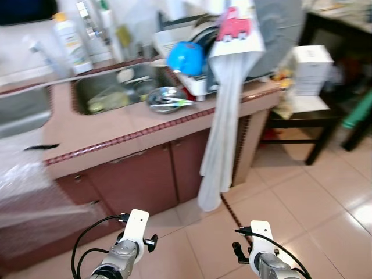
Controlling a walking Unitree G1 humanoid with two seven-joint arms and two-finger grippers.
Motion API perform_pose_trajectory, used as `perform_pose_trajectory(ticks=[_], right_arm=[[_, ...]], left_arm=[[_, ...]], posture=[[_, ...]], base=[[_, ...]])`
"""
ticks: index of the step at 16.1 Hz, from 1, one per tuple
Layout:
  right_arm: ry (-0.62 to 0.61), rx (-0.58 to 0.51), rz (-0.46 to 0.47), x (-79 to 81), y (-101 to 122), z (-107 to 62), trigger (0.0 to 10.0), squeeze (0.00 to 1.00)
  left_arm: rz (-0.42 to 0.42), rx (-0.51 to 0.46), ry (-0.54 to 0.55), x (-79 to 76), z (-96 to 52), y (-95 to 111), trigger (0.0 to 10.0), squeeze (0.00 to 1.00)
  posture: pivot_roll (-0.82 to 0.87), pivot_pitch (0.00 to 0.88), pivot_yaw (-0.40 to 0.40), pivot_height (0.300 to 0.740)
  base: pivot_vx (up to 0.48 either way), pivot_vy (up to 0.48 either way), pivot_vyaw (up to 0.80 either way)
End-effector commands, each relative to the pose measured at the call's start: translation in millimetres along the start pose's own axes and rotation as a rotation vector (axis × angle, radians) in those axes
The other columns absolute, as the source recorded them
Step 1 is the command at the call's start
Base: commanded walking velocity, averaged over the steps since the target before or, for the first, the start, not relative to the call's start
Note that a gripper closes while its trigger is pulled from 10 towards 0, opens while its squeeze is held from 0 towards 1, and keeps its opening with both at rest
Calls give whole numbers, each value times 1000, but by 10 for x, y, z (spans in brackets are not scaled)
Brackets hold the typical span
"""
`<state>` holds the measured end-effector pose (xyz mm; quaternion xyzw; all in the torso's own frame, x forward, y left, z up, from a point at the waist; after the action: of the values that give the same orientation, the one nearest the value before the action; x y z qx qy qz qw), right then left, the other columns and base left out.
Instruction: Kitchen organization
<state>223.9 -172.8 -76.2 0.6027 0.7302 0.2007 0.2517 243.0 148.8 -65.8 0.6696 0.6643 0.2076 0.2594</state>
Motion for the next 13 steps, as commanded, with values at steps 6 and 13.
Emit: perform_pose_trajectory(ticks=[6, 13], right_arm=[[18, 48, -4, 25, -140, -17, 10000, 0], [33, 50, -27, 28, -175, -25, 10000, 0]], left_arm=[[-26, -29, 14, 78, -9, 24, 10000, 0], [-108, -10, -2, 175, -36, -86, 10000, 0]], posture=[[44, 0, 66, 740], [55, 0, 59, 740]], base=[[0, 0, 400], [0, 93, 0]])
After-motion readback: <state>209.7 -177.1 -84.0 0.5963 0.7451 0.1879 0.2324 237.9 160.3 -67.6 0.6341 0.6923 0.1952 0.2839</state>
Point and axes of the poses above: a point about 5 cm out from each wrist's last joint towards the gripper, its own z axis pointing out of the wrist towards the gripper, its own y axis along the axis of the wrist's last joint, x = y × z, the point moved 1 cm from there along z, pointing out of the wrist towards the gripper, and after that the axes turned 12 degrees about -z, right-handed, at the moved point
